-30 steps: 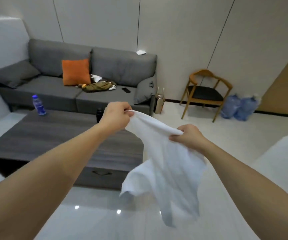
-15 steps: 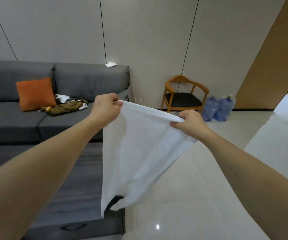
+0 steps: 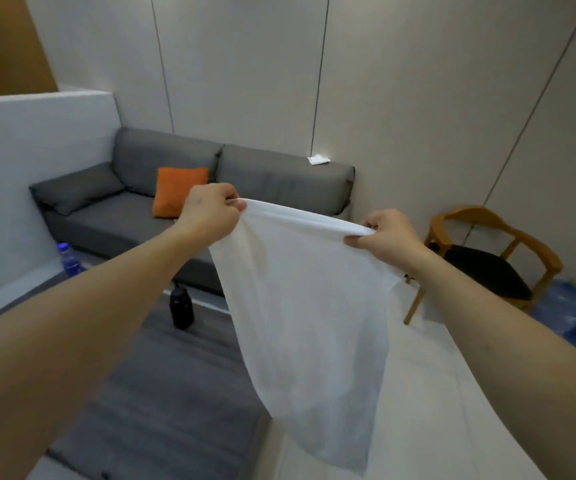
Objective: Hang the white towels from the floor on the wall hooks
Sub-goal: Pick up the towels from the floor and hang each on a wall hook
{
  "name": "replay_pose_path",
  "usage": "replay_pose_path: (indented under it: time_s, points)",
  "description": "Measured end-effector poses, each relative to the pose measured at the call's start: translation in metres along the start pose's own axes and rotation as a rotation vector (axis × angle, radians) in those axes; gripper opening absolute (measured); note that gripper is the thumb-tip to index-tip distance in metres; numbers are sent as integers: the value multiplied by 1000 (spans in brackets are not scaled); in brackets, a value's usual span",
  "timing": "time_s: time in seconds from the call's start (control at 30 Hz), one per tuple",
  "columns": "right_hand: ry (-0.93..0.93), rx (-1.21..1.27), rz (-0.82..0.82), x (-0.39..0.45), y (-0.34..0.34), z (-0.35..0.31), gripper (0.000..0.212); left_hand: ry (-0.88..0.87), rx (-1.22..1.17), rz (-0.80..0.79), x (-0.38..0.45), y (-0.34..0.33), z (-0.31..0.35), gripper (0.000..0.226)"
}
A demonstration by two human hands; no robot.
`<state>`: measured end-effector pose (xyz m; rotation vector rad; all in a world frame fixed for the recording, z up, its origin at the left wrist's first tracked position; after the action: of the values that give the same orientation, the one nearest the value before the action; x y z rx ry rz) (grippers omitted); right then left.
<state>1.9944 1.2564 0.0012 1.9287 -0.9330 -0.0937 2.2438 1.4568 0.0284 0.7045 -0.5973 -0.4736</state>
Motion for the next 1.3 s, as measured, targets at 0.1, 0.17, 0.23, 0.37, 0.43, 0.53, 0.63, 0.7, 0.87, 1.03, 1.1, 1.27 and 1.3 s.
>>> replay_pose_path:
  time_s: [0.1,0.17,0.23,0.37,0.43,0.53,0.63,0.7,0.87,1.03,1.1,1.27,1.3]
  points:
    - [97,55,-59,53,-33,-24,23,91,75,66,17,26,-36,30]
    - [165,68,-97,86,-58,-50,23,155,110,116,27,48,-65,24]
    - [239,102,-137,119,-86,-84,22,204,146,195,35,77,-93,21]
    - [376,167,-224,182,-151,-171,25,321,213,335,52,151,-155,18]
    - [473,162,-250,209,-179,-227,32,374,248,401,61,194,-182,14]
    - [604,182,-213,247,-194,-309,27,440,316,539,70,266,-201,17]
    - [668,313,-161,277,-188,-366,25,460,384,720,65,330,-197,21]
    - [715,383,-126,287,-184,-389,25,462,408,813,57,356,-189,24]
    - [873,467,-123,286,-194,-405,21,475,449,939,20,362,-173,25]
    - [971,563,-338,264,-243,-360,18,623,589,924,-38,289,-175,22]
    - [994,541,-433,250,-272,-326,18,727,585,916,-69,240,-179,20]
    - [966,384,-681,204,-351,-206,12,1025,493,811,-146,84,-203,18]
    - [950,349,-716,195,-366,-177,10,1080,468,779,-160,50,-209,18]
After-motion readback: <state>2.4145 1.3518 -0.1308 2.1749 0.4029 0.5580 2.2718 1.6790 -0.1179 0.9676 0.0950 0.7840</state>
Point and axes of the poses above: each hand's wrist, its own x-axis towards the middle knuckle, its own y-axis out of the back of the hand, z = x × y, the point moved 10 cm from there along x, towards the middle knuckle, and after that the axes turned 8 degrees about y, right-handed, at the moved point
